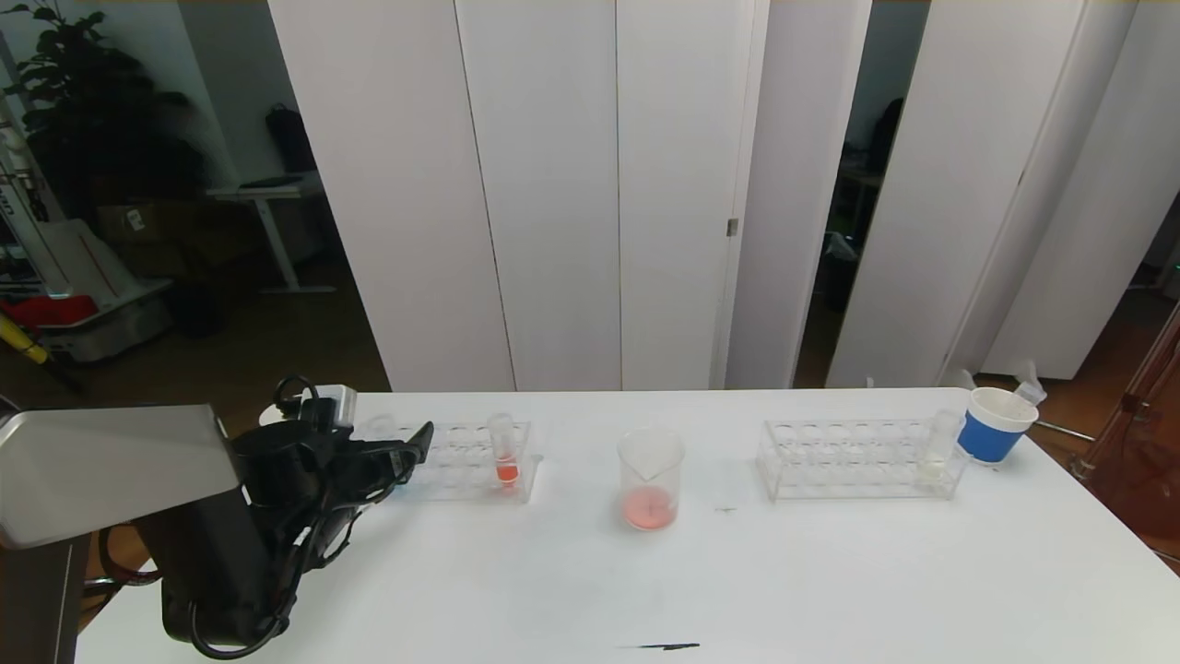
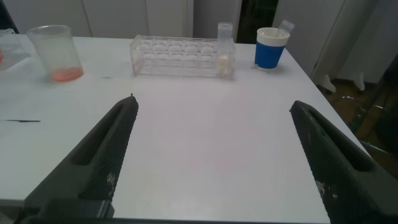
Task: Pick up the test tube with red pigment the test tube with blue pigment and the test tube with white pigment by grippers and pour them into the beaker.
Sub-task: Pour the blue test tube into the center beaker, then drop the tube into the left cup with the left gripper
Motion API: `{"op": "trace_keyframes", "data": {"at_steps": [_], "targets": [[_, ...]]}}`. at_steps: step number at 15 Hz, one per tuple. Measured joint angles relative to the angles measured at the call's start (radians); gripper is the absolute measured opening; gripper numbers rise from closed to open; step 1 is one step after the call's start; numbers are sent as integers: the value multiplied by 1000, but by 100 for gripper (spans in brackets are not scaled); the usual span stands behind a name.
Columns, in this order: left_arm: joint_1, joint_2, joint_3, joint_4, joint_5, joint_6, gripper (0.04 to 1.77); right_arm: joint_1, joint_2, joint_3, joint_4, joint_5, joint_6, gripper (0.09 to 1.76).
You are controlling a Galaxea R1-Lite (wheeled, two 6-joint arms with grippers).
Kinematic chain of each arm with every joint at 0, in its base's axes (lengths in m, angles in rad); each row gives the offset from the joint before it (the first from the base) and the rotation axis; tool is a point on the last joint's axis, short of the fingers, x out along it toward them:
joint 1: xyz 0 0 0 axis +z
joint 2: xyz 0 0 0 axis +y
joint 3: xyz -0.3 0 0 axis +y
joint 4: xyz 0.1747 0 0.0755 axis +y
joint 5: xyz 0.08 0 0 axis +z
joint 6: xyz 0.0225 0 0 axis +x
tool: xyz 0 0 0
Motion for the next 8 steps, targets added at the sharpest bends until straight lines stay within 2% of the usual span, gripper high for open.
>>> {"op": "trace_keyframes", "data": {"at_steps": [8], "targets": [[24,44,-60,0,1,3,175,0,0,0,0,0,0,175]]}}
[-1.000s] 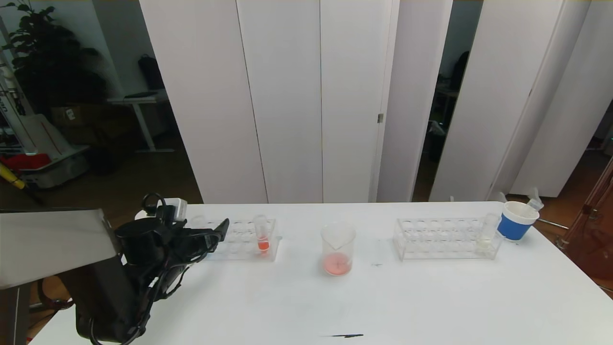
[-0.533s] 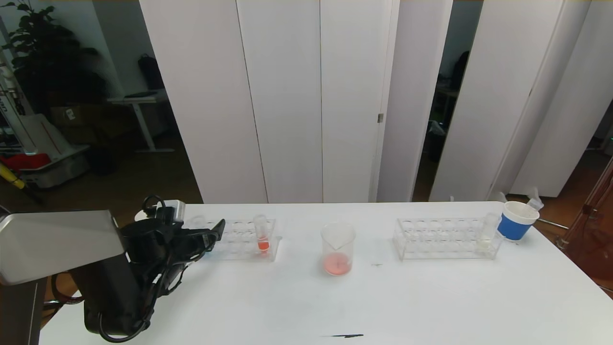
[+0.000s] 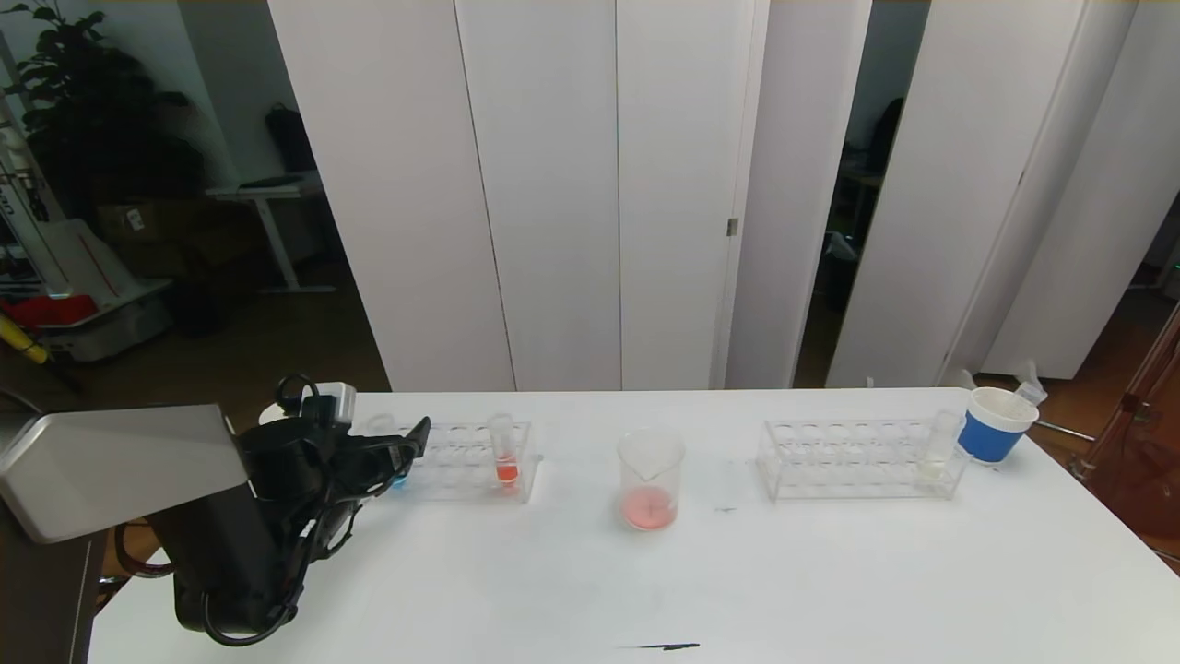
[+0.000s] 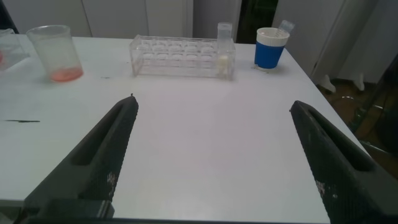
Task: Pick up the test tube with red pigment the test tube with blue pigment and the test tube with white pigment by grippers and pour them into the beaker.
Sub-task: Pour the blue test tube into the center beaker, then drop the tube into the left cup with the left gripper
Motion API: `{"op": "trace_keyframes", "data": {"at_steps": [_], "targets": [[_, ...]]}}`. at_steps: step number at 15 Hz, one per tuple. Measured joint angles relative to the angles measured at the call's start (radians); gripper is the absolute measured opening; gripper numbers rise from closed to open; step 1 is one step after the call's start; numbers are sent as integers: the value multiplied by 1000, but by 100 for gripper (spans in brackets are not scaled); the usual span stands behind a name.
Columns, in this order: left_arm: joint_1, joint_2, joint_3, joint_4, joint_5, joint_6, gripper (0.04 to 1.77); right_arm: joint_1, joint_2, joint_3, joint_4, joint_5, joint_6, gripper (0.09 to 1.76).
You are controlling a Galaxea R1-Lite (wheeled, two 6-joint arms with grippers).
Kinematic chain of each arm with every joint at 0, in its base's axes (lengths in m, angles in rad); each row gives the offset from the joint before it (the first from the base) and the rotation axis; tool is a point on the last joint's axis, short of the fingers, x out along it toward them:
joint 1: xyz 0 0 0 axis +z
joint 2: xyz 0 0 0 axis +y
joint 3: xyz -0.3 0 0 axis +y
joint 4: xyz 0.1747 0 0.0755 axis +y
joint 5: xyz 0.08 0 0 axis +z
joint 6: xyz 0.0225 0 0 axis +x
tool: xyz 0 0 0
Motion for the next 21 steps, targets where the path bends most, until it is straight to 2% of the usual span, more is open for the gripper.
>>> {"op": "trace_keyframes", "data": {"at_steps": [10,21], "targets": [[34,-13,14,0,-4,-3,175,0,0,0,0,1,0,175],[37,-35,43,0,-8,-21,175,0,0,0,0,0,0,175]]}}
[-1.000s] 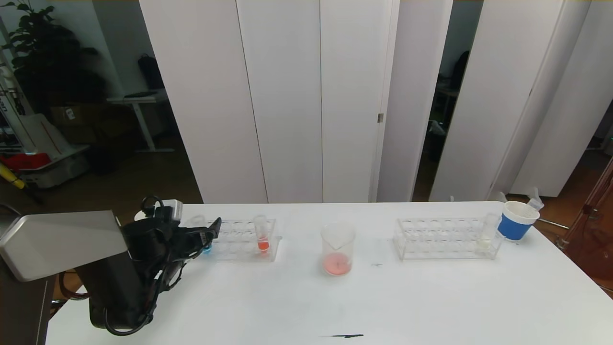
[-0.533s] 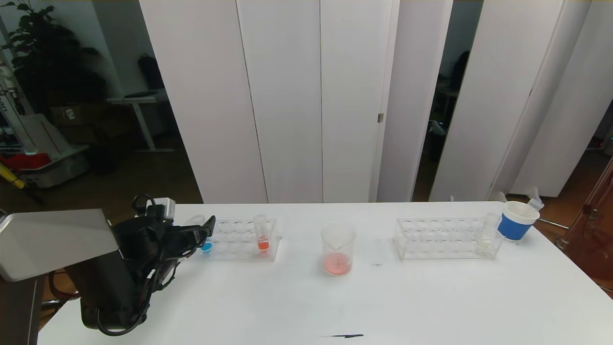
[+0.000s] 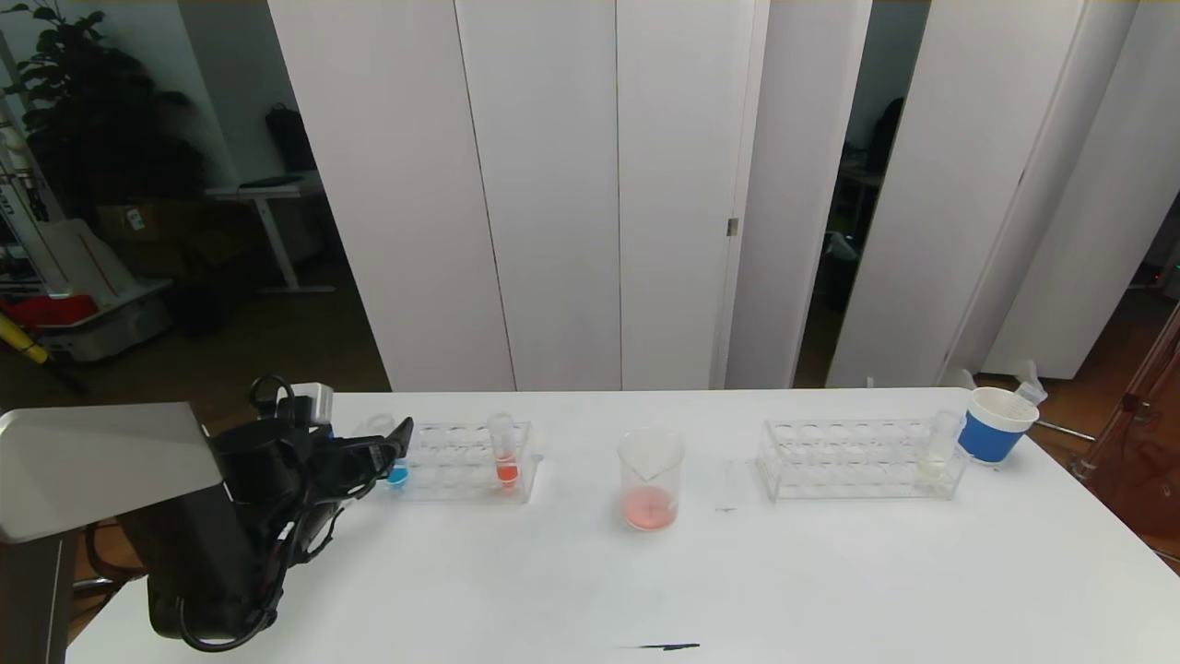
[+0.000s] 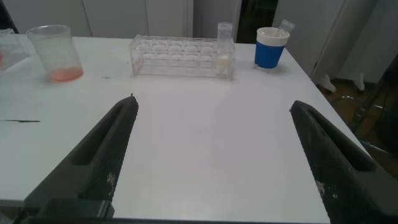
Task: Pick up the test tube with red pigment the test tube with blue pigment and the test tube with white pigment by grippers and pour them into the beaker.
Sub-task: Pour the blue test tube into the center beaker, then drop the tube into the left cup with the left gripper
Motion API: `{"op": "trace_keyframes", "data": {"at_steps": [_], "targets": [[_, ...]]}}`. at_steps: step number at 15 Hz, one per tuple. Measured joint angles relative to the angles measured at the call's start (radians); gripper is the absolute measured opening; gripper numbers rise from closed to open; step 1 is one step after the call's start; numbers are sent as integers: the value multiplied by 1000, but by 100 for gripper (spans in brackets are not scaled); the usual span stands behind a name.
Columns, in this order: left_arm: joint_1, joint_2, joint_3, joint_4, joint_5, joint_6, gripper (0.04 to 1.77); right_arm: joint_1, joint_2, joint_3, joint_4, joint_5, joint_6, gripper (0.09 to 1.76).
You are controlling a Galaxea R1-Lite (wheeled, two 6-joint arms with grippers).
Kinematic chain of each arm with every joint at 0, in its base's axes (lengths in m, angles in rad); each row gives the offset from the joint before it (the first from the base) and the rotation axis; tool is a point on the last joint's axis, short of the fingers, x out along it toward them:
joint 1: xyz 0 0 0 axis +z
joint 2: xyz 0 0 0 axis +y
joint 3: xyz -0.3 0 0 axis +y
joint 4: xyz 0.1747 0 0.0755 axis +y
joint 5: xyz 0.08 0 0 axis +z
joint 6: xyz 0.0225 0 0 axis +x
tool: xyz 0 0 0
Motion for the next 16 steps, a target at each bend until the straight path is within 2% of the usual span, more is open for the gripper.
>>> {"op": "trace_keyframes", "data": {"at_steps": [16], "targets": [[-15,-47,61,0,-2,-14,175,0,0,0,0,0,0,175]]}}
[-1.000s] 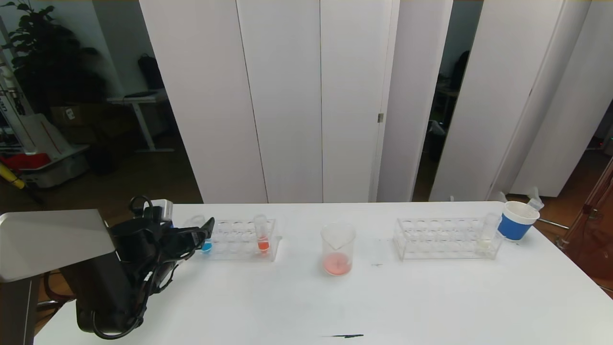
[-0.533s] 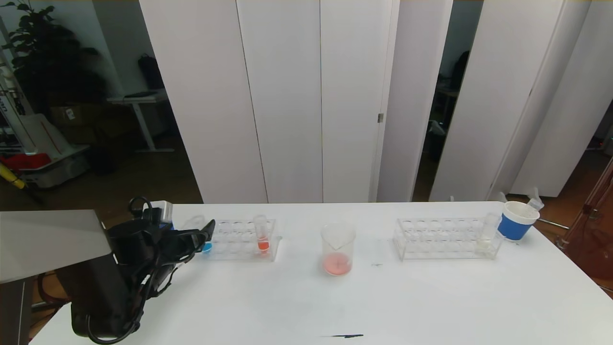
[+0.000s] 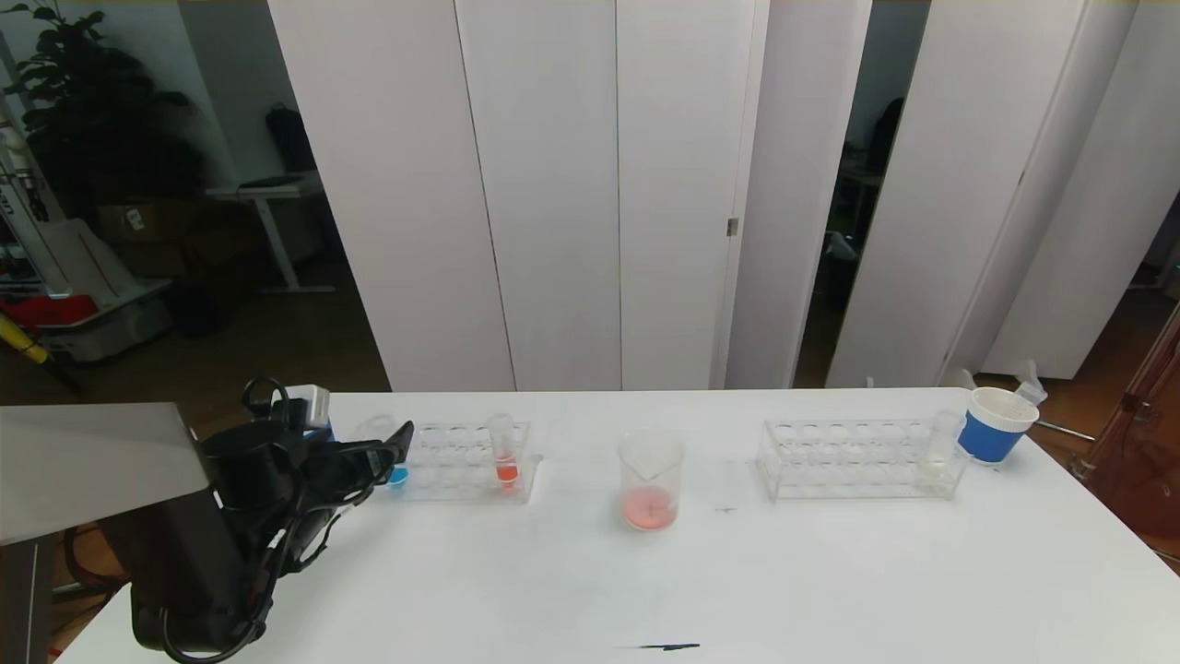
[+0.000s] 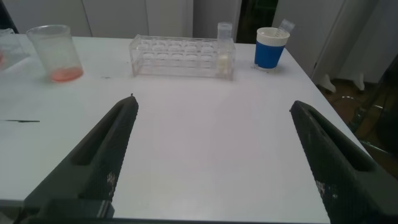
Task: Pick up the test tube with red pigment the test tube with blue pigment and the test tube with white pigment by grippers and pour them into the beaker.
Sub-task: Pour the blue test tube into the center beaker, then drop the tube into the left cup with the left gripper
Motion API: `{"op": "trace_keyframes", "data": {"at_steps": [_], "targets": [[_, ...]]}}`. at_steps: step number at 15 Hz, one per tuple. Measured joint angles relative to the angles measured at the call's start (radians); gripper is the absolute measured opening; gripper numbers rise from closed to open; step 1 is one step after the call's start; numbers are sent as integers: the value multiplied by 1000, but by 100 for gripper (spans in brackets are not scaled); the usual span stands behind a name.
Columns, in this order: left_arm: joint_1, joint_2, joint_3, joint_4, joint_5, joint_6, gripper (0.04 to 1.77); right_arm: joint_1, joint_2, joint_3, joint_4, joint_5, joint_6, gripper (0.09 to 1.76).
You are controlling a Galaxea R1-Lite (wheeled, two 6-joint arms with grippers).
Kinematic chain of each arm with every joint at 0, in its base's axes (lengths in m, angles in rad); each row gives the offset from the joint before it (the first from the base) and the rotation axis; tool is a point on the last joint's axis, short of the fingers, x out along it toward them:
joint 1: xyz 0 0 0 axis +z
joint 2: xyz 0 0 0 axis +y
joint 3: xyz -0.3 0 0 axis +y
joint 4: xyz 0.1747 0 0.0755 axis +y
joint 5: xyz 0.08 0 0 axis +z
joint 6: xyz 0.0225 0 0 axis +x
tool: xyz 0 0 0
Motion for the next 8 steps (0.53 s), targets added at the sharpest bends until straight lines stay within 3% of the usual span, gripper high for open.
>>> {"op": "trace_keyframes", "data": {"at_steps": [7,8], "targets": [[-4,5,-5,0,-1,0,175,0,0,0,0,0,0,175],[-4,8,-9,0,-1,0,165,0,0,0,0,0,0,175]]}}
